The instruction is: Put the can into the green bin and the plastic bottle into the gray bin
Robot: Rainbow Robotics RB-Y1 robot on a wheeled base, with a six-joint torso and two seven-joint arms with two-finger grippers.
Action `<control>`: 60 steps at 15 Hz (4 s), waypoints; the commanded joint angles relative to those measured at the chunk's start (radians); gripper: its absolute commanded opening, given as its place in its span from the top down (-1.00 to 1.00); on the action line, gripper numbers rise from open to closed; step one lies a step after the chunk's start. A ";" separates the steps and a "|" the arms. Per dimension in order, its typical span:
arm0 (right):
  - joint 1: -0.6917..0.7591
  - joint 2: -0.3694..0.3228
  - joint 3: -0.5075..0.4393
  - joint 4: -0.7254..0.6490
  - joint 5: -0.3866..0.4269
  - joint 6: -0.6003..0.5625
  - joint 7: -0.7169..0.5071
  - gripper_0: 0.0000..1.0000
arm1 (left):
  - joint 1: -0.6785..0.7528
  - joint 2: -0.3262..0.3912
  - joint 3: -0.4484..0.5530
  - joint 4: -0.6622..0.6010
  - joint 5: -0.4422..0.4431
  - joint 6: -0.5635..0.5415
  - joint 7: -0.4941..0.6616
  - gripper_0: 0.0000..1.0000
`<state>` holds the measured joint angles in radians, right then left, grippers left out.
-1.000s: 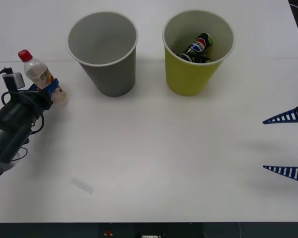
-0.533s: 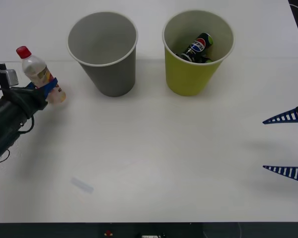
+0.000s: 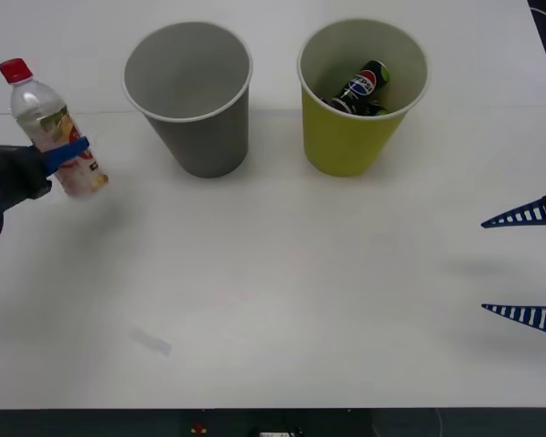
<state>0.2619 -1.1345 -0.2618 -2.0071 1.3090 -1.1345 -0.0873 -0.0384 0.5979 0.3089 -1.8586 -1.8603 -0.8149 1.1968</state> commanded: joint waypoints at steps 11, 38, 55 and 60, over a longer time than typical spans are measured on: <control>0.000 0.000 0.000 0.000 0.000 0.000 0.000 -1.00 | -0.270 0.235 0.007 -0.188 -0.117 -0.478 0.250 1.00; 0.000 0.000 0.000 0.000 0.000 0.000 0.000 -1.00 | -1.068 0.157 -0.587 0.361 -0.238 -0.576 0.250 -0.32; 0.000 0.000 0.000 0.000 0.000 0.000 0.000 -1.00 | -0.710 0.300 -0.217 0.285 0.201 -0.552 -0.223 -1.00; 0.000 0.000 0.000 0.000 0.000 0.000 0.000 -1.00 | -0.422 0.338 -0.056 0.223 0.389 -0.552 -0.511 -1.00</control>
<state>0.2618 -1.1345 -0.2618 -2.0071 1.3090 -1.1345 -0.0873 -0.5003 0.9300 0.2304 -1.6236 -1.4945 -1.3668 0.7291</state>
